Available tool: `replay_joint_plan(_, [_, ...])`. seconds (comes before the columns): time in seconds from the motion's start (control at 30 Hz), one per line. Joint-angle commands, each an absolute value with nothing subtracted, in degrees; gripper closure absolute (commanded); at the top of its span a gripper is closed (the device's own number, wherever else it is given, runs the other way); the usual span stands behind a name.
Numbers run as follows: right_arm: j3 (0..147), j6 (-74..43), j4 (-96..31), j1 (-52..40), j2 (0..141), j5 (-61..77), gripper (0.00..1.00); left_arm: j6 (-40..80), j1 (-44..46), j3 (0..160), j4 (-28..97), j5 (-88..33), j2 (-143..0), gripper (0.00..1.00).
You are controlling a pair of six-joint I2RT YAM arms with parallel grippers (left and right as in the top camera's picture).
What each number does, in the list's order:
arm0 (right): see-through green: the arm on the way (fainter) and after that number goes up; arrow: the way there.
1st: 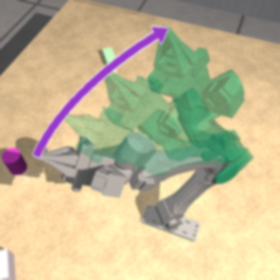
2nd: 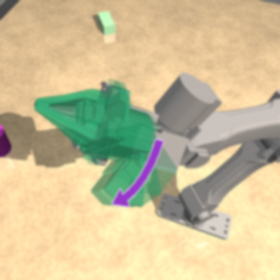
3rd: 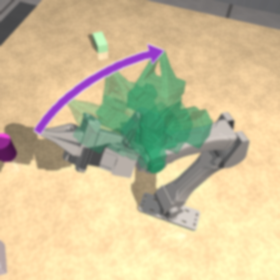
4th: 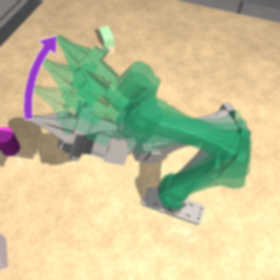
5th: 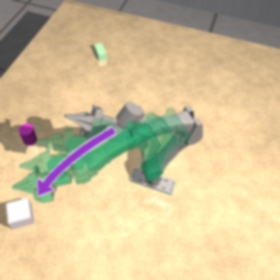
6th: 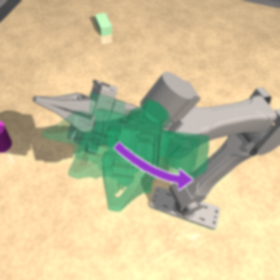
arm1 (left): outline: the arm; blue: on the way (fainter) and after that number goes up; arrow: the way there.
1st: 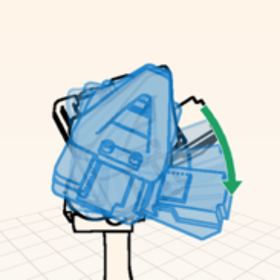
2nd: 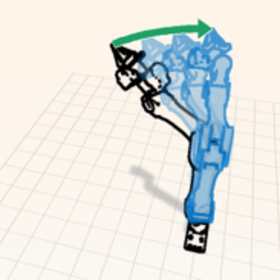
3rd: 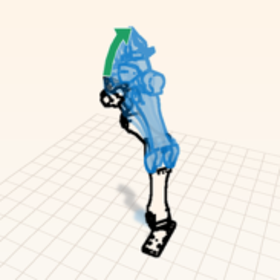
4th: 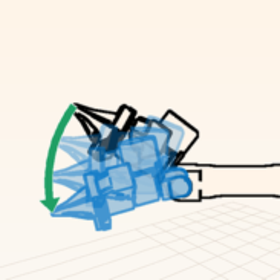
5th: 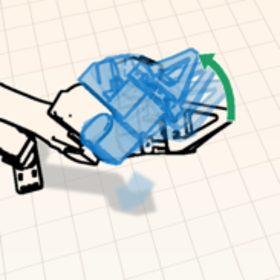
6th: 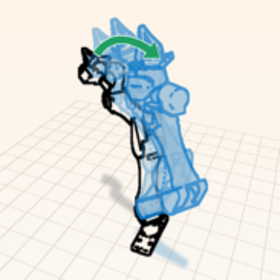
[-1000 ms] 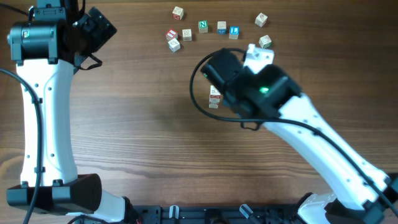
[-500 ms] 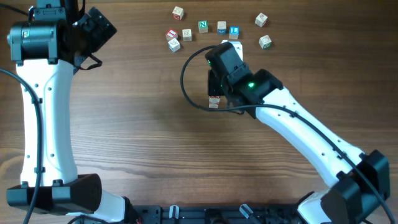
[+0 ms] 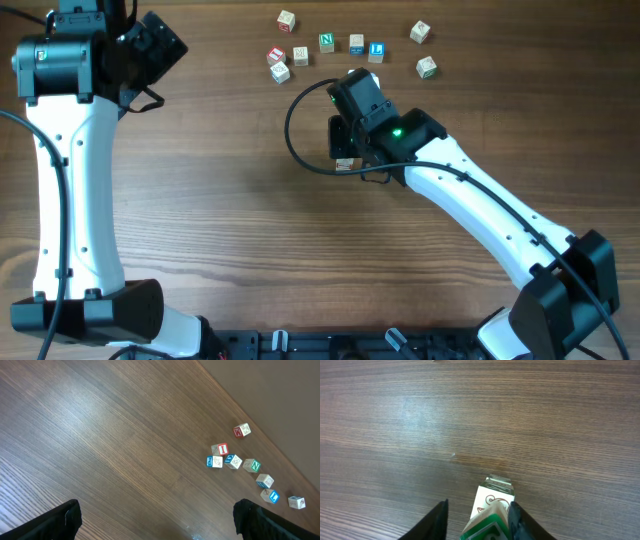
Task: Form a tower
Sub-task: 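Carry the green-letter block with the right gripper toward the stack, then align the held block over the stack top with the right gripper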
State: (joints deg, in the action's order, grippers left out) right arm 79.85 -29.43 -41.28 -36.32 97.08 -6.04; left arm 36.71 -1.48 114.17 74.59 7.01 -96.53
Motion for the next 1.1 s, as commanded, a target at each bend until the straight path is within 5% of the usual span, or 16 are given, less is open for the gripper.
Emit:
replay_joint_plan(0.0, [83.3,-28.5,-41.8,-36.0,97.7,-8.9,0.52,36.2,-1.8,114.2,74.4,7.5,-96.4,0.0])
replay_joint_plan(0.2, [87.3,-29.6,-44.8,-36.0,97.6,-10.7,0.25,36.2,-1.8,114.2,74.4,7.5,-96.4,0.0])
replay_joint_plan(0.43, [92.4,-50.3,-59.5,-35.9,97.8,-6.3,0.18,36.2,-1.8,114.2,74.4,7.5,-96.4,0.0])
replay_joint_plan(1.07, [93.1,-63.0,-58.8,-32.3,105.6,4.5,0.31,36.2,-1.8,114.2,74.4,7.5,-96.4,0.0])
